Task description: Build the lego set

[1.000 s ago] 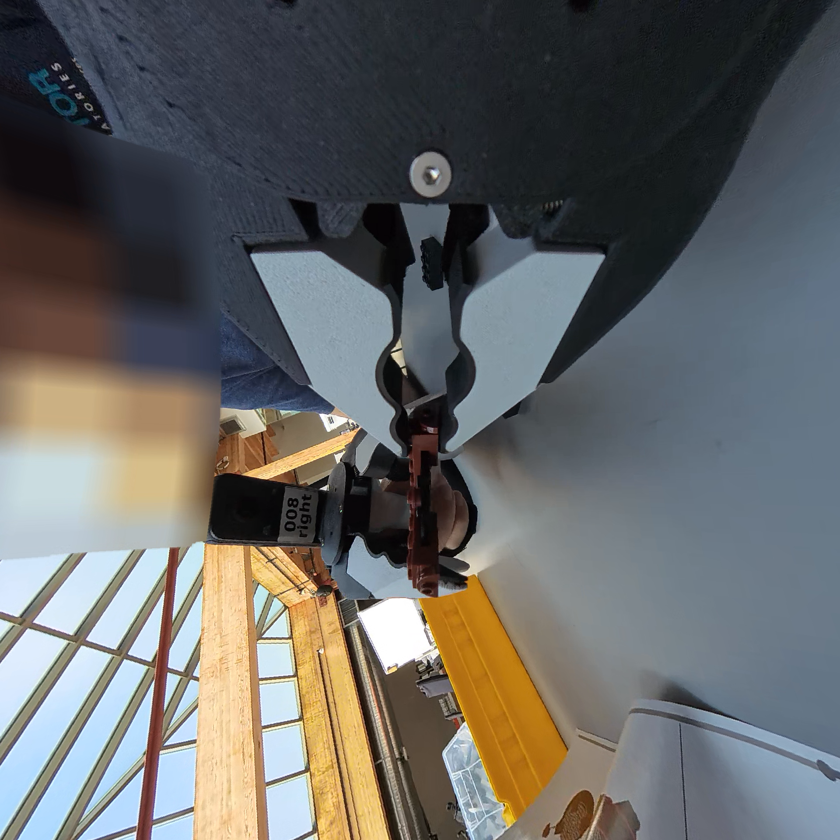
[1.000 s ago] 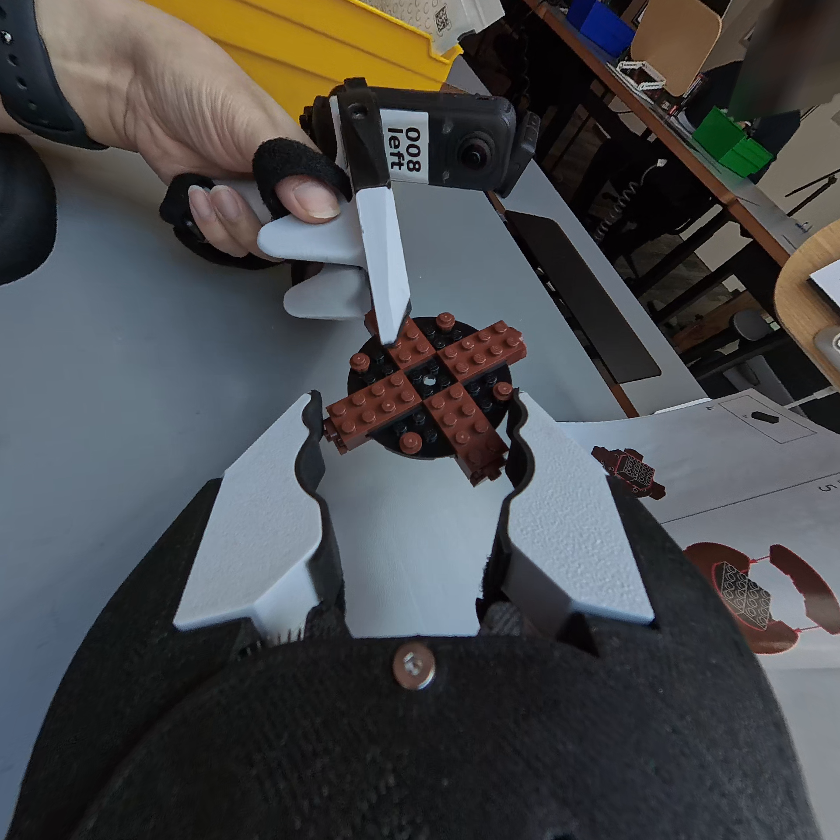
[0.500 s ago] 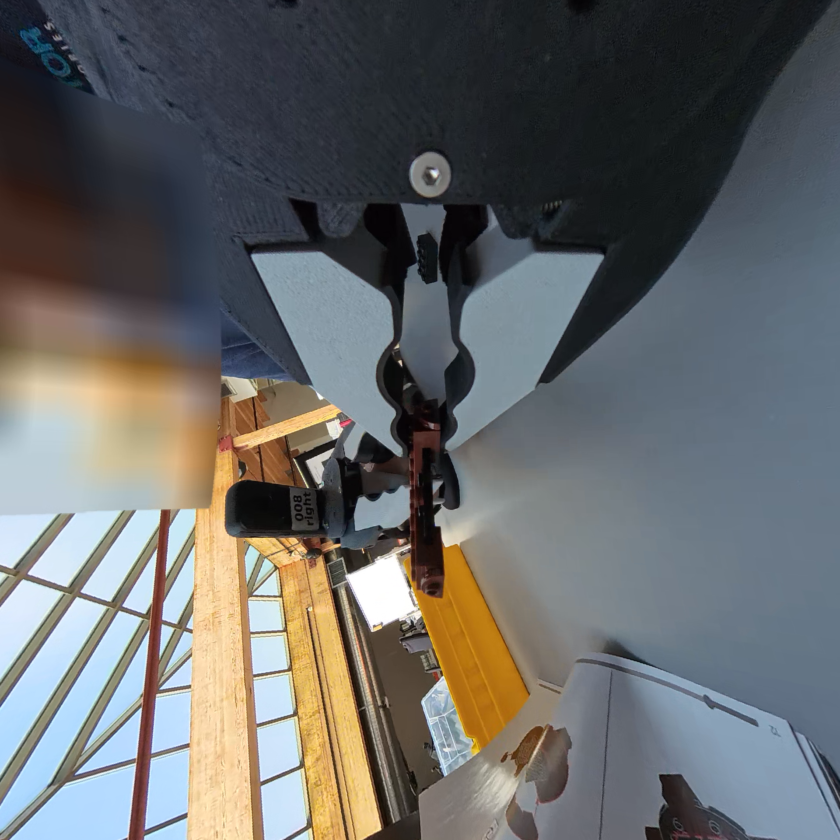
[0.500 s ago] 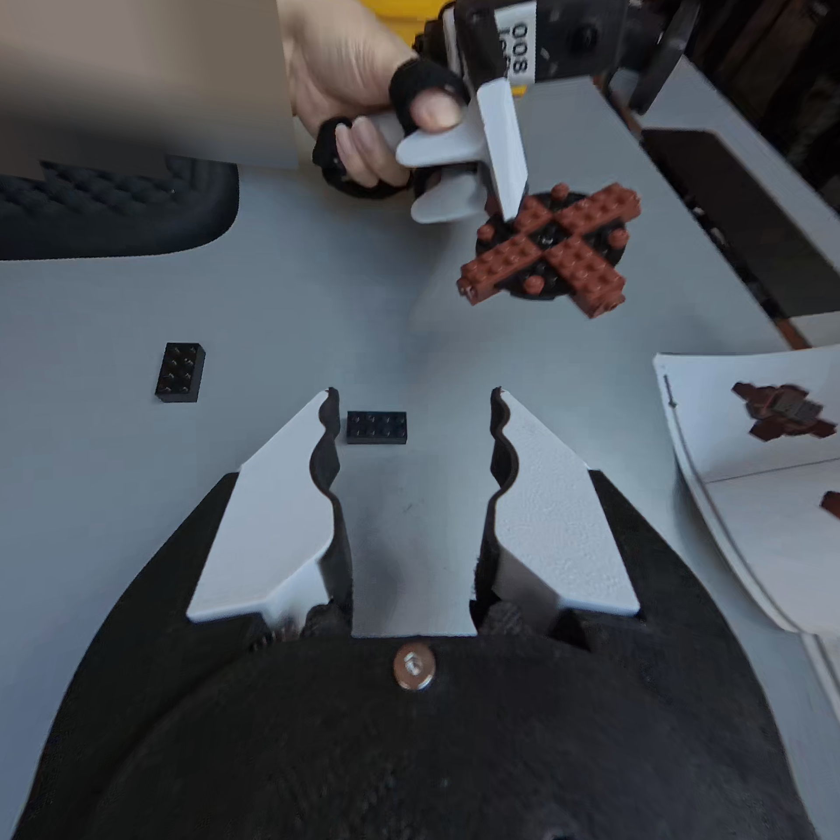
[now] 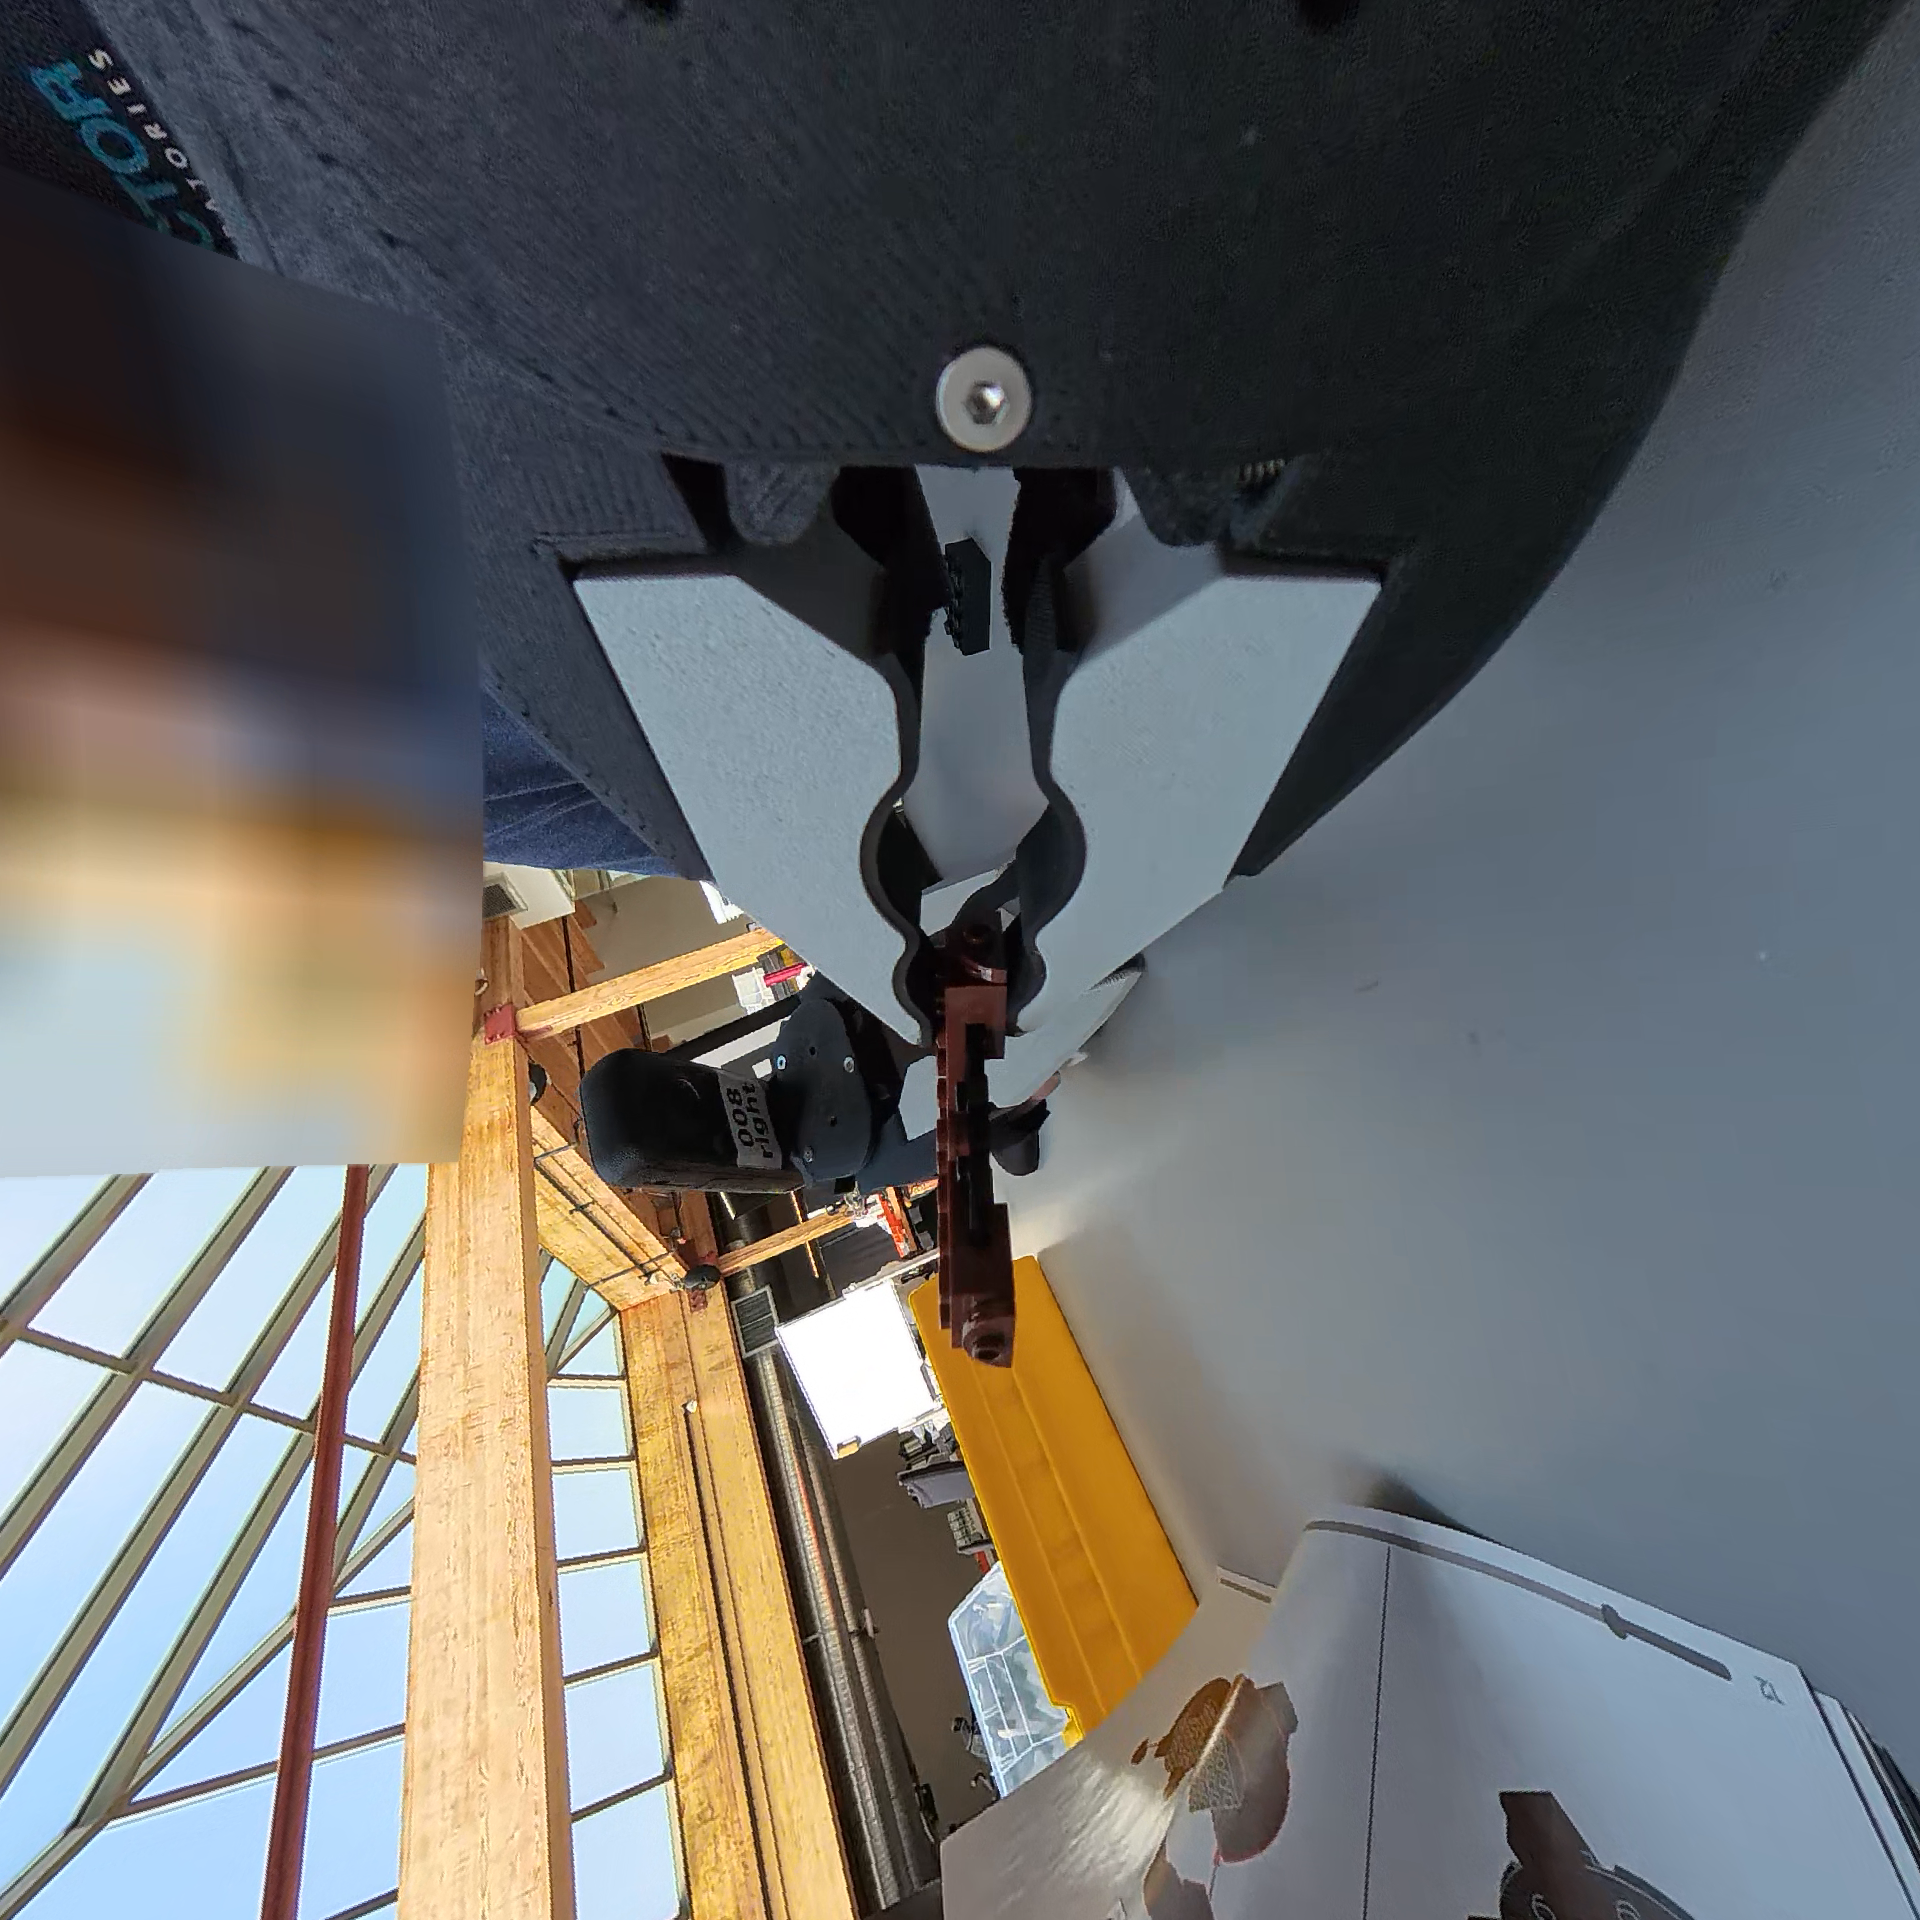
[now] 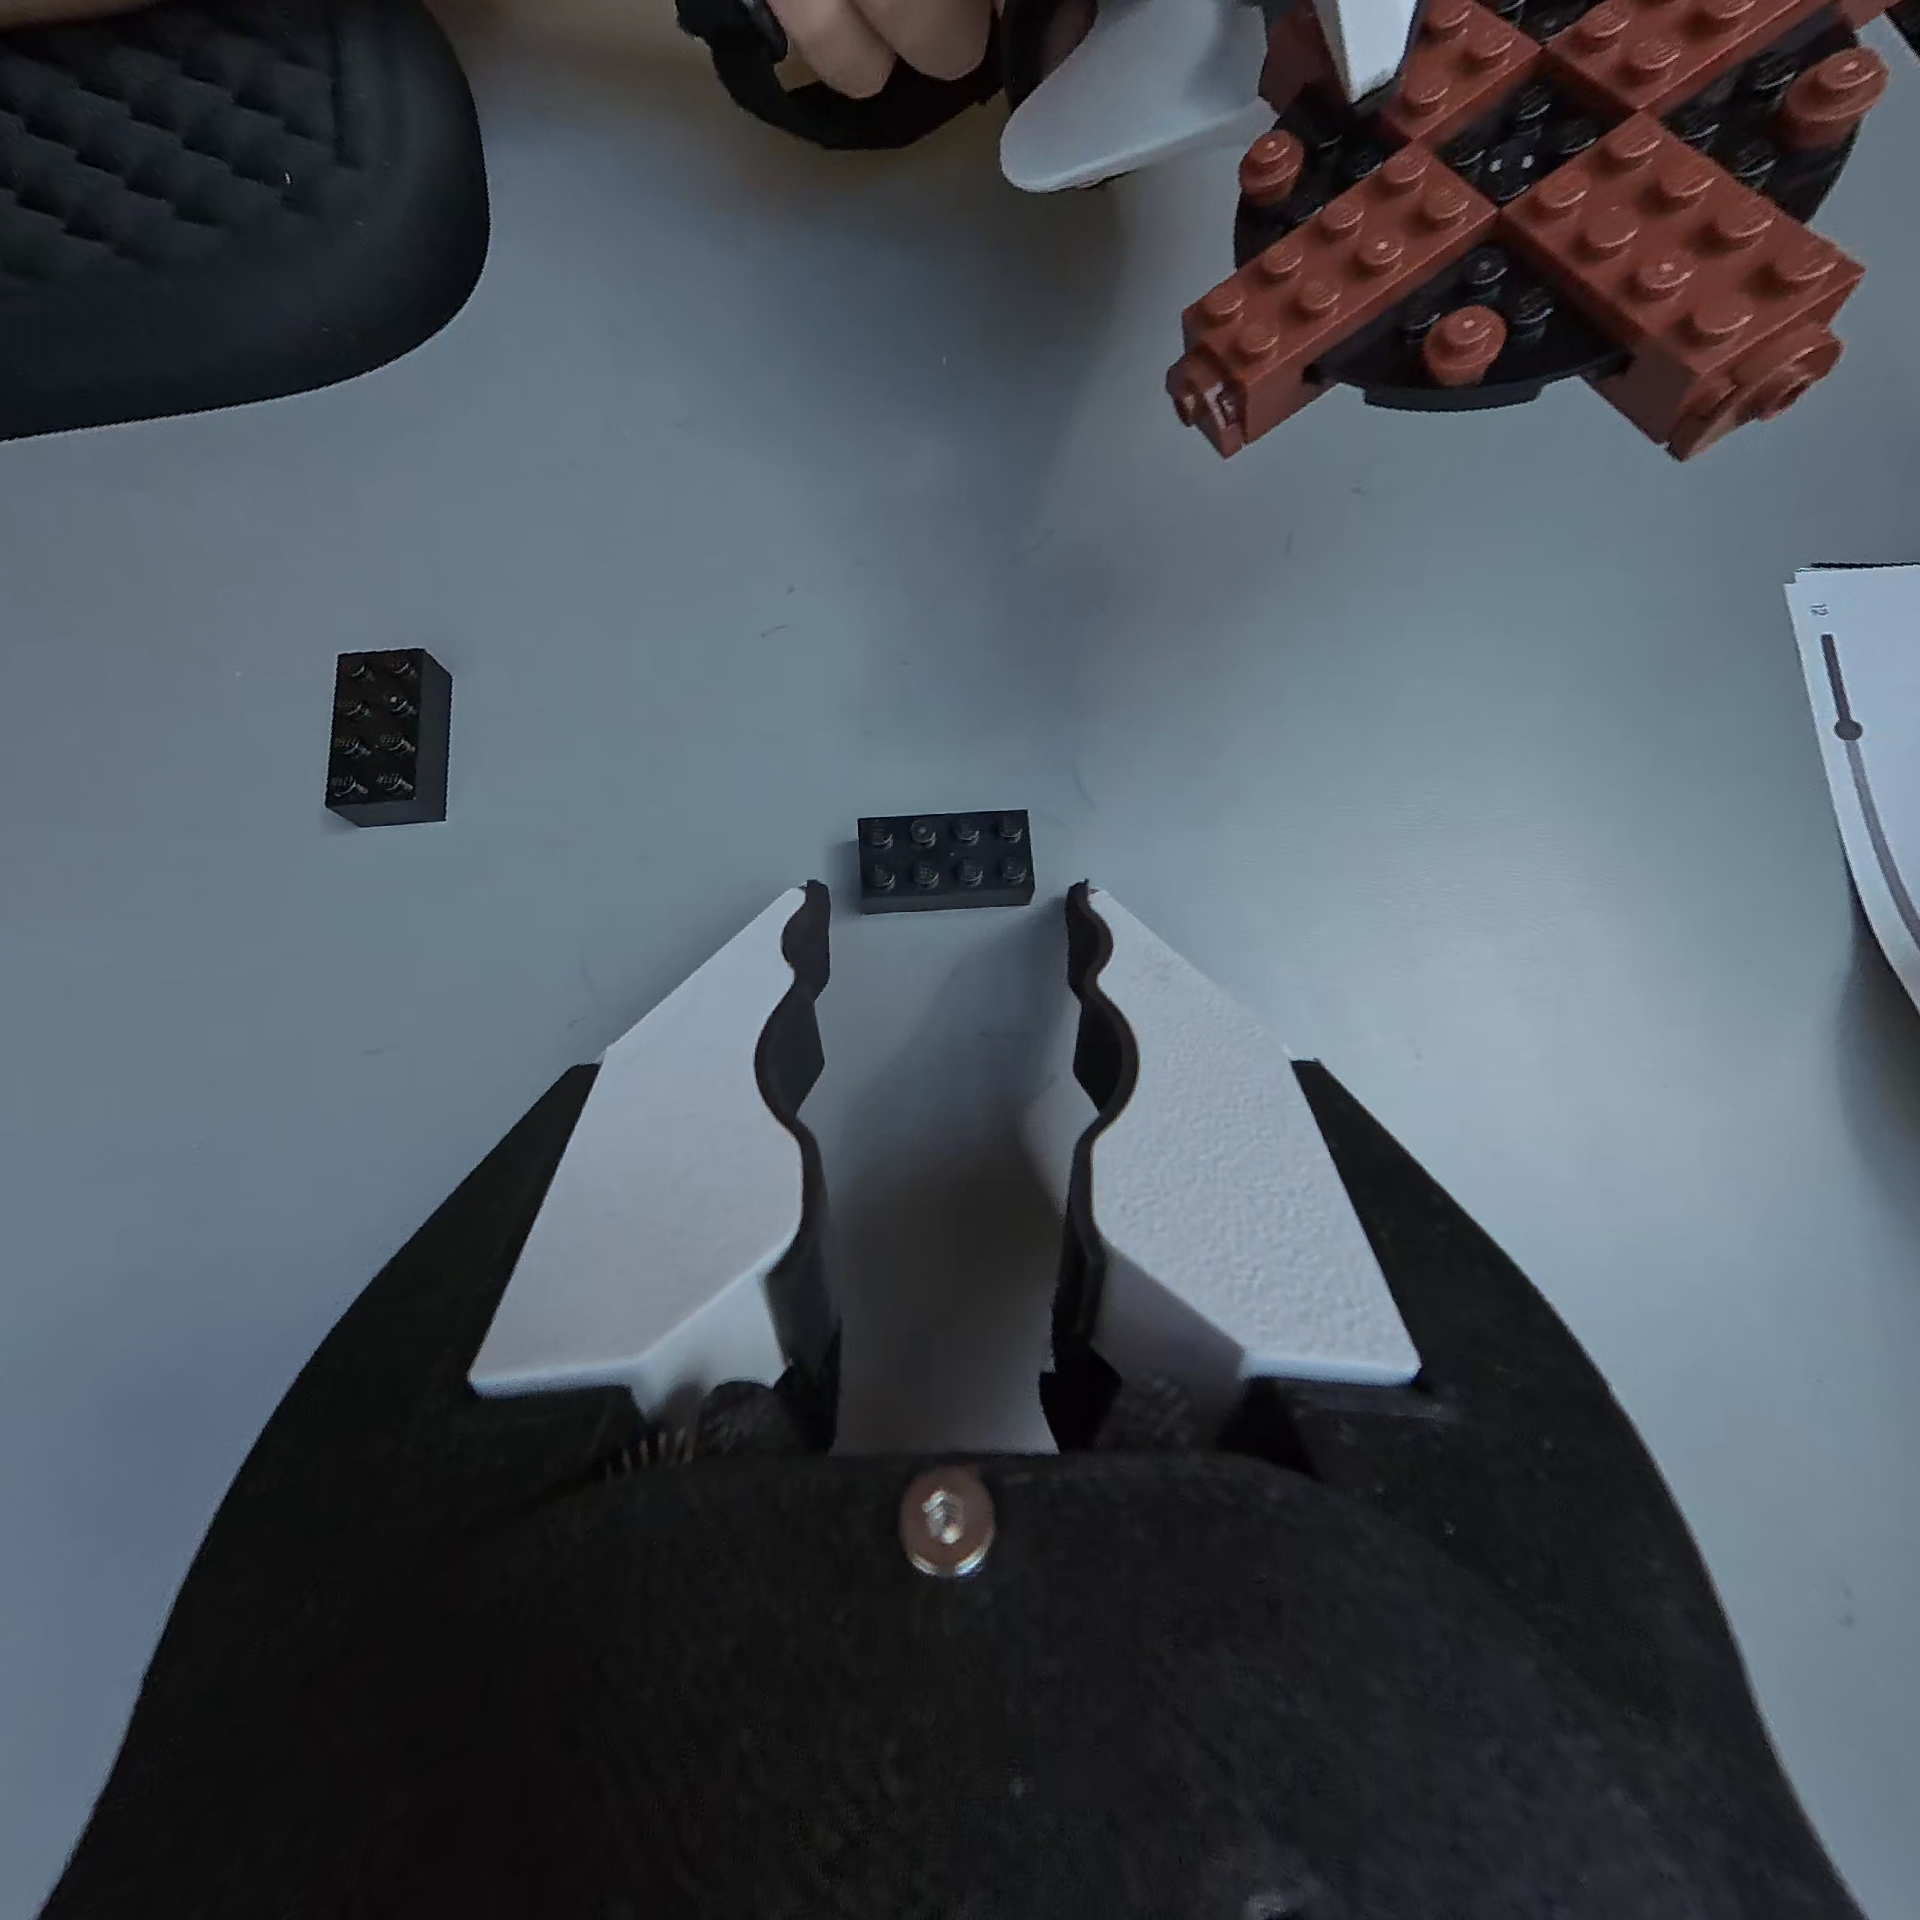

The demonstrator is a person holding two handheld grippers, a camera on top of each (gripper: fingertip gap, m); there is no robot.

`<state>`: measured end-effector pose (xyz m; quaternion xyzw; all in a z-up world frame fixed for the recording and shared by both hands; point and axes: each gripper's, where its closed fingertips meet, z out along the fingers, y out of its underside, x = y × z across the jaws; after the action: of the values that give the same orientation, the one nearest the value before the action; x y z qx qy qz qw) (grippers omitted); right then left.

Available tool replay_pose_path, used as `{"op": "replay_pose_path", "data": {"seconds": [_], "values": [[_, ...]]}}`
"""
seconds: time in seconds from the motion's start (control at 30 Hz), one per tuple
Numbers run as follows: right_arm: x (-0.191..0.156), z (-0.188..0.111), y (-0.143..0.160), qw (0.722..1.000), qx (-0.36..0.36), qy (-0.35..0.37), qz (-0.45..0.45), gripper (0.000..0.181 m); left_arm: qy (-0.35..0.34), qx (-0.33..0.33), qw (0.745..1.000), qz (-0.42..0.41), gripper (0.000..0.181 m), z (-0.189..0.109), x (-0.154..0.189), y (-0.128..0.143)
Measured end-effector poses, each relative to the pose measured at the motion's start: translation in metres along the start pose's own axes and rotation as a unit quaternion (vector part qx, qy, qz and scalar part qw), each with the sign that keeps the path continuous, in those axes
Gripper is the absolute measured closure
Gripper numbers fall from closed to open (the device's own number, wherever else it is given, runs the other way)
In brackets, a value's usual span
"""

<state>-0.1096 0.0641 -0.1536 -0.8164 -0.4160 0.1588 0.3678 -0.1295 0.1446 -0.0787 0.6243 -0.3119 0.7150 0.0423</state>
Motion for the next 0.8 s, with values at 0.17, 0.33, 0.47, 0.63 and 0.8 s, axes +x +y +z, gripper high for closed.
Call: {"op": "replay_pose_path", "data": {"seconds": [0.17, 0.33, 0.47, 0.63, 0.8], "values": [[-0.001, 0.0, 0.0, 1.0, 0.005, -0.008, 0.001, 0.15, 0.0, -0.002, 1.0, 0.0, 0.172, 0.0, 0.0, 0.001], [0.001, 0.0, -0.001, 1.0, 0.003, 0.002, -0.008, 0.15, -0.001, -0.001, 1.0, -0.001, 0.173, 0.0, -0.001, 0.0], [0.029, -0.033, -0.033, 0.989, 0.042, 0.091, -0.108, 0.15, -0.006, -0.003, 1.0, -0.001, 0.172, 0.0, -0.002, 0.0], [0.098, -0.122, -0.081, 0.957, 0.072, 0.214, -0.183, 0.15, -0.01, -0.006, 1.0, 0.001, 0.172, 0.001, -0.003, 0.002], [0.101, -0.149, -0.12, 0.952, 0.058, 0.201, -0.225, 0.15, -0.016, -0.012, 1.0, 0.001, 0.172, 0.002, -0.006, 0.003]]}}
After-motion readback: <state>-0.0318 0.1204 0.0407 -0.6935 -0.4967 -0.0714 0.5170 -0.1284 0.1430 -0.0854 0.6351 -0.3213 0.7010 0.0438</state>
